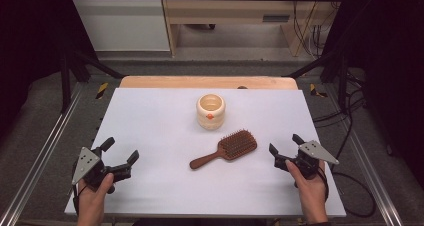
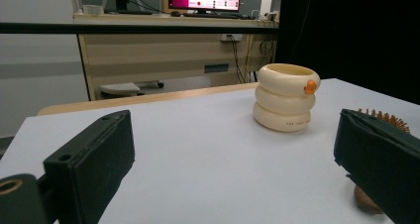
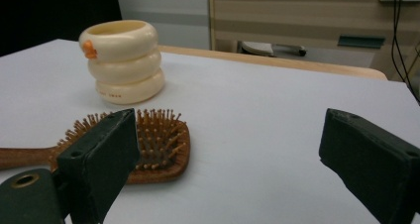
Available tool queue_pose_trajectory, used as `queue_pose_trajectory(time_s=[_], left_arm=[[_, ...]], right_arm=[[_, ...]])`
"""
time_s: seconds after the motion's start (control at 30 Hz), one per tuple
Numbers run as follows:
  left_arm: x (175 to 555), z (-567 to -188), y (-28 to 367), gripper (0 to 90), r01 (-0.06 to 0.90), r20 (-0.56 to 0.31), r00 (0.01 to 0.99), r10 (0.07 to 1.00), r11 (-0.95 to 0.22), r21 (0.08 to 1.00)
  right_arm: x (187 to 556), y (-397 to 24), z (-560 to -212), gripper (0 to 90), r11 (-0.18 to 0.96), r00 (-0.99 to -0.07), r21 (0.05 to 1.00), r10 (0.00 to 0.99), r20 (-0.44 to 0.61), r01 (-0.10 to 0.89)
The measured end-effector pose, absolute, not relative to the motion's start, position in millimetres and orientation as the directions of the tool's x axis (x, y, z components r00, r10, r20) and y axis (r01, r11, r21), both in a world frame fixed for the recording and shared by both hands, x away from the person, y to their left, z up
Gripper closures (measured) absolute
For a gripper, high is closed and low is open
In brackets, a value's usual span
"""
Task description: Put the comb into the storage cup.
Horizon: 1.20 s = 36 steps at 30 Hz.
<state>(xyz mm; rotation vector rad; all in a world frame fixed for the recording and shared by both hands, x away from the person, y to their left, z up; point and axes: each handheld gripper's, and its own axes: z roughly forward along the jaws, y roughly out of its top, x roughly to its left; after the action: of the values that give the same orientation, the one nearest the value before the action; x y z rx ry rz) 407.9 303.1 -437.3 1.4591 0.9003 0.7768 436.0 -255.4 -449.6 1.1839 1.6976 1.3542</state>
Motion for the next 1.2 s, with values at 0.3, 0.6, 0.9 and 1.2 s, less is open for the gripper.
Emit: queue_pose_trajectory(time_s=[0.3,0.6,0.9,1.2], left_arm=[[410.3,-438.6,302.1,2.5,0.111,-0.044,0.458,0.888,-0.008,0.994],[411.2,-439.5,302.3,2.6,0.106,-0.040,0.436,0.899,-0.007,0.994],[411.2,-439.3,302.0,2.8,0.103,-0.040,0.449,0.893,-0.007,0.995],[412.9,-440.6,302.1,2.9,0.110,-0.047,0.458,0.888,-0.004,0.994]], right_arm=[[438.3,-253.6,-451.6,13.5,0.070,-0.326,0.958,0.945,0.025,0.278],[440.9,-246.9,-452.1,24.1,0.090,-0.281,0.939,0.960,0.007,0.331],[449.0,-234.0,-454.3,51.2,0.153,-0.312,0.920,0.949,-0.036,0.360],[459.0,-227.5,-456.3,80.5,0.212,-0.364,0.898,0.929,-0.063,0.385]])
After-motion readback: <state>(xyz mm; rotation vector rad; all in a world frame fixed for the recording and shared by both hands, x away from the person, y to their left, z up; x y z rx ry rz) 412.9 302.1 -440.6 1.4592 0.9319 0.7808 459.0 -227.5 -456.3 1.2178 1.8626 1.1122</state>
